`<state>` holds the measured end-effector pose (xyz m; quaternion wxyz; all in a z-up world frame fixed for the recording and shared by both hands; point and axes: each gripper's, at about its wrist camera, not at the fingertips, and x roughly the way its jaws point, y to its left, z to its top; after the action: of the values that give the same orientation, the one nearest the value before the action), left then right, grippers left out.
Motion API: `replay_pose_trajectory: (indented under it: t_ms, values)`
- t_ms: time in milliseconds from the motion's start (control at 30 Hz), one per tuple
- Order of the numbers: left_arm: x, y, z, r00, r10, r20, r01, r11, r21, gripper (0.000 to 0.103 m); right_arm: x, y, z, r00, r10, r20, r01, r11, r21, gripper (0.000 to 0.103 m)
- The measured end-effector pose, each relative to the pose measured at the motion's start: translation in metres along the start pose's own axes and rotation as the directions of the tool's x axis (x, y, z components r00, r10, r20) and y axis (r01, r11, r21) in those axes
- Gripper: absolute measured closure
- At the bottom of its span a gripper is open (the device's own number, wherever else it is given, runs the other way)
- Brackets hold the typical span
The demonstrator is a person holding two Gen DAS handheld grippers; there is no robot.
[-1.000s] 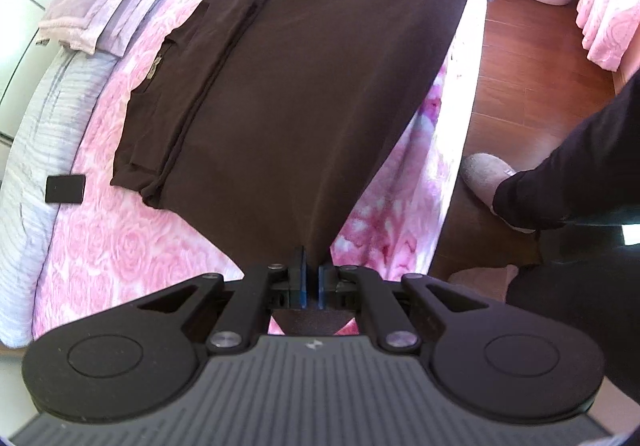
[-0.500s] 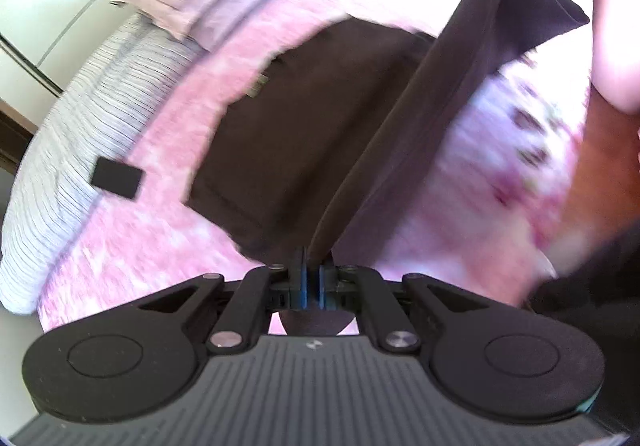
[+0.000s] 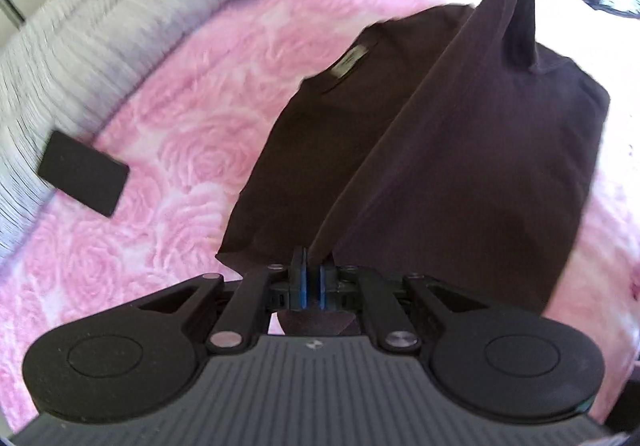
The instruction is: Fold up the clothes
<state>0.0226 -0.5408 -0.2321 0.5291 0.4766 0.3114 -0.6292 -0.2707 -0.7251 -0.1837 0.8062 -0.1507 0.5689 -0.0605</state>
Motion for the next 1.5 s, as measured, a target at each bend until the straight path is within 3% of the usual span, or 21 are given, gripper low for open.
replay_pose_trajectory:
  t_ms: [233, 467, 533, 600, 633, 667, 733, 867, 967, 1067, 1167, 1200, 1300, 1433, 1467, 1500]
  values:
    - [0.059, 0.039, 0.016, 0.999, -0.008, -0.039, 0.004, 0.996, -0.088, 0.099, 0.072, -0.05, 0.014, 0.998, 0.063, -0.009, -0.062, 0.996, 0.069, 0.101]
    - [0.101, 0.063, 0.031, 0.998, 0.003, -0.057, -0.011, 0.99, -0.139, 0.095, 0.126, -0.076, 0.014, 0.994, 0.108, -0.008, -0.106, 0.986, 0.128, 0.101]
    - [0.108, 0.068, 0.031, 0.998, -0.001, -0.06, -0.009, 0.986, -0.169, 0.093, 0.142, -0.08, 0.012, 0.994, 0.112, -0.017, -0.108, 0.984, 0.143, 0.101]
    - [0.112, 0.074, 0.03, 0.998, -0.003, -0.06, -0.01, 0.976, -0.217, 0.078, 0.154, -0.083, 0.012, 0.994, 0.108, -0.022, -0.103, 0.981, 0.167, 0.1]
    - [0.111, 0.08, 0.029, 0.999, 0.001, -0.054, -0.014, 0.968, -0.249, 0.072, 0.157, -0.085, 0.012, 0.995, 0.101, -0.019, -0.096, 0.977, 0.188, 0.091]
    - [0.108, 0.088, 0.026, 0.999, 0.002, -0.04, -0.014, 0.954, -0.301, 0.066, 0.161, -0.087, 0.012, 0.995, 0.094, -0.017, -0.089, 0.974, 0.21, 0.068]
    - [0.1, 0.107, 0.019, 1.0, 0.0, -0.018, -0.007, 0.918, -0.398, 0.066, 0.151, -0.103, 0.008, 0.996, 0.068, 0.063, -0.085, 0.936, 0.34, 0.053]
    - [0.077, 0.14, 0.003, 0.999, 0.032, 0.034, -0.008, 0.833, -0.553, 0.068, 0.126, -0.133, -0.005, 0.99, -0.042, 0.137, -0.045, 0.82, 0.571, 0.052]
    - [0.059, 0.144, -0.011, 0.996, 0.033, 0.078, 0.023, 0.776, -0.63, 0.068, 0.101, -0.136, -0.015, 0.978, -0.052, 0.203, -0.095, 0.754, 0.65, 0.052]
    - [0.065, 0.125, -0.016, 0.997, 0.01, 0.078, 0.037, 0.813, -0.582, 0.067, 0.078, -0.106, -0.027, 0.971, -0.031, 0.236, -0.129, 0.762, 0.634, 0.052]
    - [0.072, 0.104, -0.021, 0.997, -0.013, 0.073, 0.05, 0.85, -0.524, 0.067, 0.068, -0.063, -0.033, 0.976, 0.017, 0.216, -0.137, 0.819, 0.557, 0.049]
    - [0.077, 0.098, -0.019, 0.998, 0.002, 0.067, 0.031, 0.877, -0.48, 0.067, 0.068, -0.047, -0.035, 0.979, 0.035, 0.201, -0.137, 0.843, 0.52, 0.047]
    - [0.093, 0.091, -0.013, 0.997, 0.051, 0.059, -0.024, 0.921, -0.389, 0.067, 0.068, -0.006, -0.042, 0.988, 0.063, 0.141, -0.115, 0.908, 0.402, 0.037]
    - [0.106, 0.099, -0.004, 0.993, 0.033, 0.114, 0.013, 0.926, -0.377, 0.068, 0.08, 0.018, -0.057, 0.996, 0.058, 0.072, -0.079, 0.935, 0.346, 0.036]
    - [0.107, 0.101, -0.002, 0.992, 0.022, 0.125, 0.028, 0.923, -0.384, 0.077, 0.082, 0.022, -0.06, 0.996, 0.05, 0.067, -0.07, 0.941, 0.33, 0.036]
    - [0.109, 0.105, 0.001, 0.992, -0.009, 0.128, 0.06, 0.915, -0.4, 0.101, 0.085, 0.026, -0.062, 0.997, 0.043, 0.063, -0.06, 0.947, 0.314, 0.036]
